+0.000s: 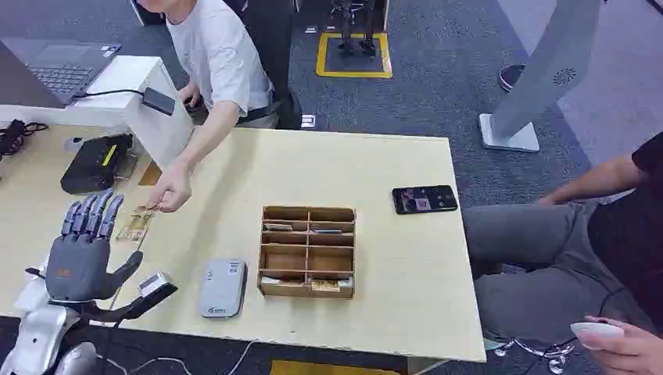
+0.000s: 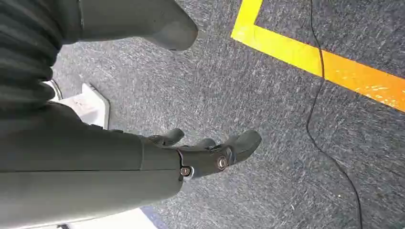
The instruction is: Pass the card to the sensor for recognition and then transmit it.
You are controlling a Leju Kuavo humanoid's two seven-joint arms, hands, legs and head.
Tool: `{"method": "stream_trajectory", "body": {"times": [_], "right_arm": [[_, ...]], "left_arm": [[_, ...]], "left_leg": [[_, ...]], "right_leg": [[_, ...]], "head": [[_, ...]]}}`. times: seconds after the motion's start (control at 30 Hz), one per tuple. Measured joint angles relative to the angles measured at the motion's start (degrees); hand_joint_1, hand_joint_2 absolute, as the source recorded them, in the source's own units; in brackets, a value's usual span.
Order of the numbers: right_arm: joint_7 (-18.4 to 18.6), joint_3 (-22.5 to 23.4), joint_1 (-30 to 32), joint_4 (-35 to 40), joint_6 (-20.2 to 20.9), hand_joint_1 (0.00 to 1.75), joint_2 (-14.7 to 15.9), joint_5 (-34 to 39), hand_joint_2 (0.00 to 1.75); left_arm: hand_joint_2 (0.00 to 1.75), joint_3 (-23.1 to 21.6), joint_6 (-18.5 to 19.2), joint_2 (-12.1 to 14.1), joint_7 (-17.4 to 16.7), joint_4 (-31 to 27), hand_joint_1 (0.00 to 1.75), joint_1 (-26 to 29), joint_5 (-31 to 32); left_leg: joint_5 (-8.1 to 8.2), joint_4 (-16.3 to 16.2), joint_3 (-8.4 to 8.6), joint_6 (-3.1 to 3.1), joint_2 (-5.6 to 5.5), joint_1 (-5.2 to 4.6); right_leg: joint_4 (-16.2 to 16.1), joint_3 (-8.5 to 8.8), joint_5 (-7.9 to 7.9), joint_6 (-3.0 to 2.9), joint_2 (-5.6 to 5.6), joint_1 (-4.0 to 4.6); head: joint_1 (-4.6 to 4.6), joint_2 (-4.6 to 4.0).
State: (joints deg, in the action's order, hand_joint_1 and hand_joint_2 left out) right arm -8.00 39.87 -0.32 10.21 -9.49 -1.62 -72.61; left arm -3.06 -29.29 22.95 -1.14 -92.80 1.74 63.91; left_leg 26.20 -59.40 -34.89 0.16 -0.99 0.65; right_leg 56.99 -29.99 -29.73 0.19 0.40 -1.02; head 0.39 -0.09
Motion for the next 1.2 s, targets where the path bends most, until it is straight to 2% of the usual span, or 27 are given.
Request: {"method": "stream_trajectory", "body": {"times": [0.27, 0.43, 0.47, 0.5, 0.63, 0.97, 1.2], "right_arm": [[-0.09, 0.00, -0.05, 0.00, 0.00, 0.00, -0.07, -0.09, 1.75], [0.26, -0.09, -0.33, 0.02, -0.46, 0.00, -0.07, -0.44, 1.75], [0.11, -0.09, -0.35, 0.02, -0.79, 0.00, -0.07, -0.42, 1.75], [-0.24, -0.07, -0.36, 0.02, -0.90, 0.00, -0.07, -0.18, 1.75], [-1.05, -0.07, -0.63, 0.02, -0.68, 0.00, -0.37, 0.22, 1.75], [-0.98, -0.07, -0.72, 0.02, -0.79, 0.00, -0.92, 0.48, 1.75], [1.05, -0.07, -0.55, 0.00, -0.15, 0.00, -0.94, 0.42, 1.75]], "left_arm": [[1.75, -0.02, 0.35, -0.02, 0.02, 0.00, 0.00, -0.23, -1.42], [1.75, -0.06, 0.17, -0.37, 1.62, 0.55, 0.00, -1.63, -3.17], [1.75, -0.04, 0.20, -0.46, 1.75, 0.59, 1.61, -1.86, -3.43], [1.75, -0.07, 0.37, -0.48, 1.81, 0.68, 1.75, -2.07, -3.83], [1.75, -0.20, 2.03, -0.46, 2.38, 1.24, 1.75, -2.81, -5.86], [1.75, -0.20, 1.90, -0.46, 2.93, 1.68, 1.75, -3.79, -7.28], [1.75, -0.17, 1.49, -0.39, 2.99, 1.88, 1.75, -3.89, -7.78]], "left_leg": [[0.00, 0.00, 0.00, 0.00, 0.00, 0.00], [0.00, 0.00, -0.01, 0.00, 0.00, 0.00], [0.00, 0.00, -0.01, 0.00, 0.00, 0.00], [0.00, 0.00, -0.01, 0.00, 0.00, 0.00], [0.00, 0.00, 0.00, 0.00, 0.01, 0.00], [0.00, 0.00, -0.02, 0.00, 0.00, 0.00], [0.00, 0.00, -0.02, 0.00, 0.00, 0.00]], "right_leg": [[0.00, -0.01, 0.00, 0.00, 0.00, 0.00], [0.00, -0.01, 0.00, 0.00, 0.00, 0.00], [0.00, -0.02, 0.00, 0.00, 0.00, 0.00], [0.00, -0.01, 0.00, 0.00, 0.00, 0.00], [0.00, -0.01, 0.00, 0.00, 0.01, 0.00], [0.00, 0.01, 0.00, 0.00, 0.01, 0.00], [0.00, -0.02, 0.00, 0.00, 0.00, 0.00]], "head": [[0.00, 0.02], [0.00, 0.00], [0.00, 0.00], [0.02, 0.00], [0.02, 0.02], [0.02, 0.00], [0.02, 0.00]]}}
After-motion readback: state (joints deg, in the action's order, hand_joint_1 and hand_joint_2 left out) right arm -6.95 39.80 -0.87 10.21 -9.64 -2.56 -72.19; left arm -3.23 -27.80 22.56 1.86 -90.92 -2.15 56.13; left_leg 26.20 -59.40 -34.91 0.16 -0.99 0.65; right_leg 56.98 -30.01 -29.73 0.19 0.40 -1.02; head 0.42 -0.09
